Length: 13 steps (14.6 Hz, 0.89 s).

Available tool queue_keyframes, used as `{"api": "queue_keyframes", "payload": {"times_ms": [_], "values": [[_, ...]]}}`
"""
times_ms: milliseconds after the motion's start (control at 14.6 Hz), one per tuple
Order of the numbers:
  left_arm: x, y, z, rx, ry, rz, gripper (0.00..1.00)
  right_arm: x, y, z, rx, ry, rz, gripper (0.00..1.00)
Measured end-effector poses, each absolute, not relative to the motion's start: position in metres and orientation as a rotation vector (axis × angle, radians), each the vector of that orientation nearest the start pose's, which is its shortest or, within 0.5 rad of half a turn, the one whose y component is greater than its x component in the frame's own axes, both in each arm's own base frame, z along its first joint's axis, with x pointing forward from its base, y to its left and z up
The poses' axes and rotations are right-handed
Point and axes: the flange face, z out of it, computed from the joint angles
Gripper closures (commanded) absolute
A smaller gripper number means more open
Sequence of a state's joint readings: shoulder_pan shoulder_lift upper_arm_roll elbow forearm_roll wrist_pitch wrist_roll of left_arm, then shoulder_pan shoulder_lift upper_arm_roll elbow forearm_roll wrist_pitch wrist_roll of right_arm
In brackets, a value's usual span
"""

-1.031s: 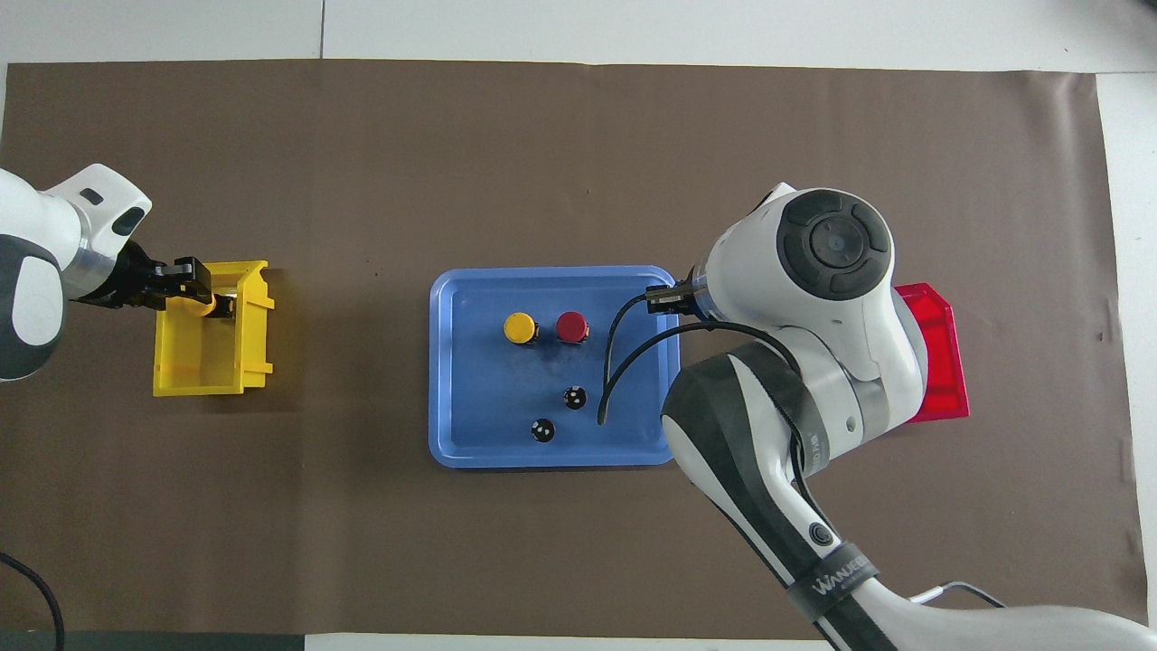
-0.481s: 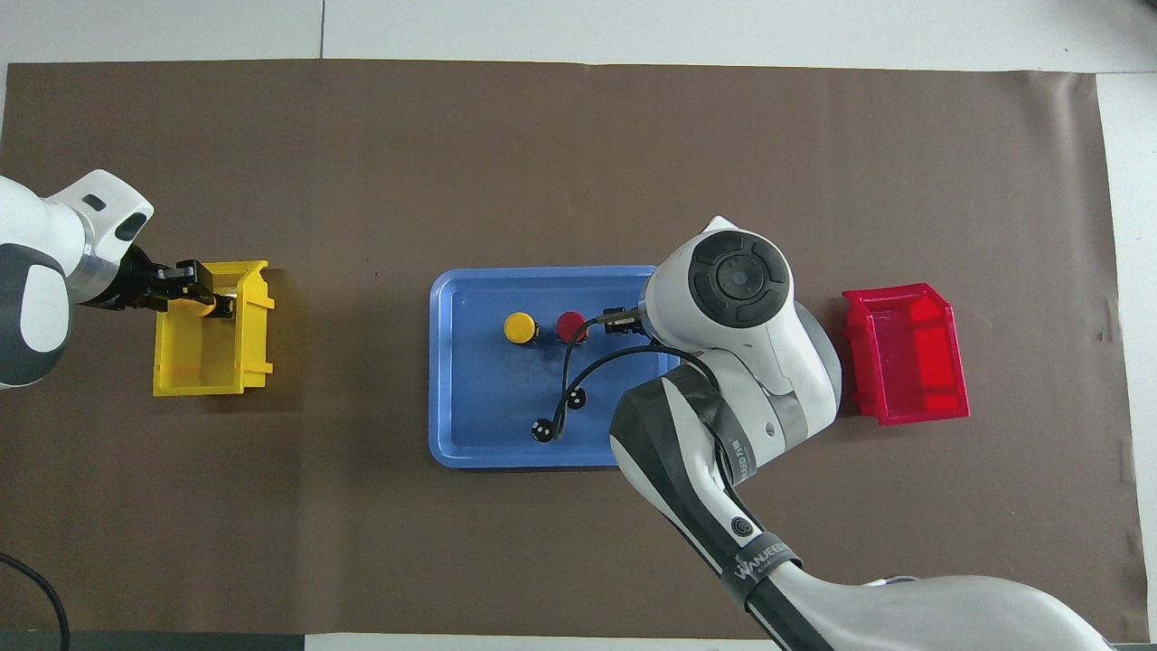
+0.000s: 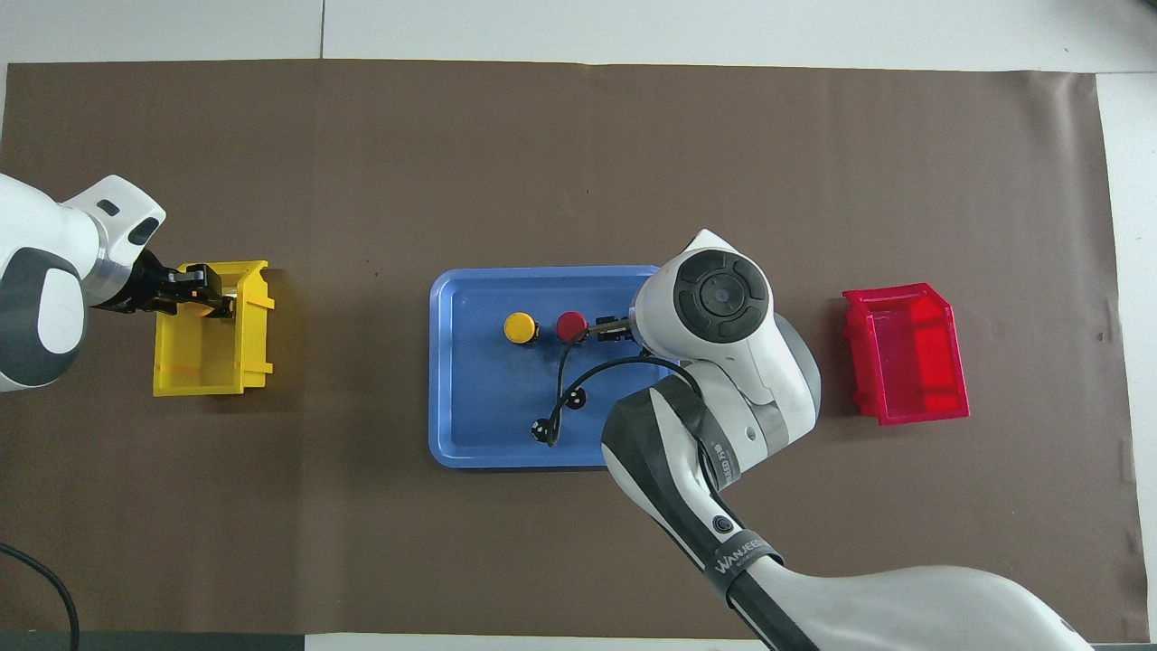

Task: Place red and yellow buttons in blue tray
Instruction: 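Lower the second red button into the tray and open the right gripper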

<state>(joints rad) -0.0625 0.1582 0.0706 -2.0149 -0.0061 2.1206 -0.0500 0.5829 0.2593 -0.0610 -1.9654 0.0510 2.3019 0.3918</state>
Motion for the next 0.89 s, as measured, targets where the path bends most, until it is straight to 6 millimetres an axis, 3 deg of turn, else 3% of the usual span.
{"api": "queue_keyframes", "payload": {"times_ms": [206, 275, 344, 481, 550, 687, 756, 893], "values": [[0.577, 0.002, 0.370, -3.132, -0.093, 0.079, 0.57, 0.529, 0.309, 0.343, -3.083, -0.159, -0.086, 0.40], [0.577, 0.002, 0.369, -3.132, -0.092, 0.079, 0.71, 0.529, 0.309, 0.344, -3.083, -0.159, -0.087, 0.25], [0.576, 0.002, 0.368, -3.132, -0.091, 0.082, 0.86, 0.530, 0.309, 0.344, -3.082, -0.158, -0.089, 0.24], [0.576, 0.001, 0.368, -3.132, -0.090, 0.083, 0.97, 0.533, 0.308, 0.349, -3.079, -0.152, -0.102, 0.23], [0.577, 0.001, 0.372, -3.132, -0.089, 0.097, 0.98, 0.537, 0.306, 0.354, -3.078, -0.144, -0.105, 0.23], [0.579, -0.004, 0.409, -3.127, -0.075, 0.200, 0.99, 0.551, 0.295, 0.377, -3.092, -0.106, -0.073, 0.20], [0.580, -0.012, 0.439, -3.125, -0.054, 0.235, 0.99, 0.560, 0.284, 0.394, -3.102, -0.077, -0.053, 0.01], [0.577, -0.037, 0.498, -3.123, -0.011, 0.235, 0.99, 0.580, 0.245, 0.435, -3.109, -0.012, -0.053, 0.00]]}}
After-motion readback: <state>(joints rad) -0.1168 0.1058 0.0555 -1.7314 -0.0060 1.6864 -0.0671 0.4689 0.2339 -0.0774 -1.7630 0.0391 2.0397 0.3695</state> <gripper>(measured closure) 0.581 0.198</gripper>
